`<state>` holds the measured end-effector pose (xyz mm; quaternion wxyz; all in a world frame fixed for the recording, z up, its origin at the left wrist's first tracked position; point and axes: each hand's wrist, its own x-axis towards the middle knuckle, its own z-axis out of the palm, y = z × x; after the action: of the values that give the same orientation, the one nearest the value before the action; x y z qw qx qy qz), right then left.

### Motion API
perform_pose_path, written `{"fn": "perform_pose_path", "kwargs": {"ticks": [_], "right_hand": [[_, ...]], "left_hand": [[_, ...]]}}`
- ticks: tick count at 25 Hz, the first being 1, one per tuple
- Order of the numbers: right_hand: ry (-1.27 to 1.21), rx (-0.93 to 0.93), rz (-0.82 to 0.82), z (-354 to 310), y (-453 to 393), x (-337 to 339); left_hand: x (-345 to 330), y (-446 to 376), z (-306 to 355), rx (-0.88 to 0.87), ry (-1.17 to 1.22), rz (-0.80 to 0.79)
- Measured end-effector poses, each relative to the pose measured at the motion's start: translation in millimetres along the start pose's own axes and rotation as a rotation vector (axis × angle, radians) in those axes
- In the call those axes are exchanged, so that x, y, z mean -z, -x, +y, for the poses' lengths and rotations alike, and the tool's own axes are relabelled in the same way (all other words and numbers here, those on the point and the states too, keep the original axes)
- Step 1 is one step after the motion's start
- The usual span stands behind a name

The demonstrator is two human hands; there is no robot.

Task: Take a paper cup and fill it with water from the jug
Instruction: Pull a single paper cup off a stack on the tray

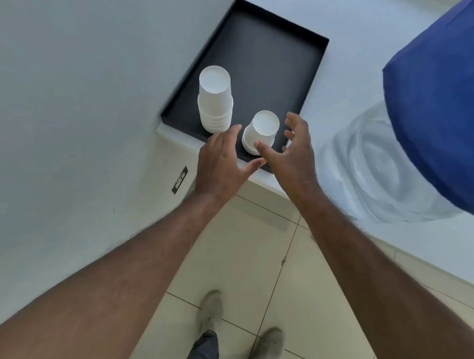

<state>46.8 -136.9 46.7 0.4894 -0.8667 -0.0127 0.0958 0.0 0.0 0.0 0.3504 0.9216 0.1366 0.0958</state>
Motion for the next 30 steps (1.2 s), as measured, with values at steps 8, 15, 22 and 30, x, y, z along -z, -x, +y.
{"fn": "perform_pose_path", "kwargs": {"ticks": [8,15,22,30], "right_hand": [[0.025,0.102,0.029,21.4,-32.9,-18.6],[0.022,0.161,0.001,24.9,-37.6,-19.1],[0.094,0.204,0.006,27.9,-41.6,-18.4],[0.11,0.234,-0.02,29.3,-40.5,-15.0]], "left_hand": [[-41.8,-23.7,-16.5,-0.061,-0.076,0.047],[-54.8,-40.2,-13.9,-0.001,-0.111,0.077],[-57.7,-44.4,-7.9,0.049,-0.143,0.073],[-59.9,-46.8,-9.5,0.076,-0.21,0.054]]}}
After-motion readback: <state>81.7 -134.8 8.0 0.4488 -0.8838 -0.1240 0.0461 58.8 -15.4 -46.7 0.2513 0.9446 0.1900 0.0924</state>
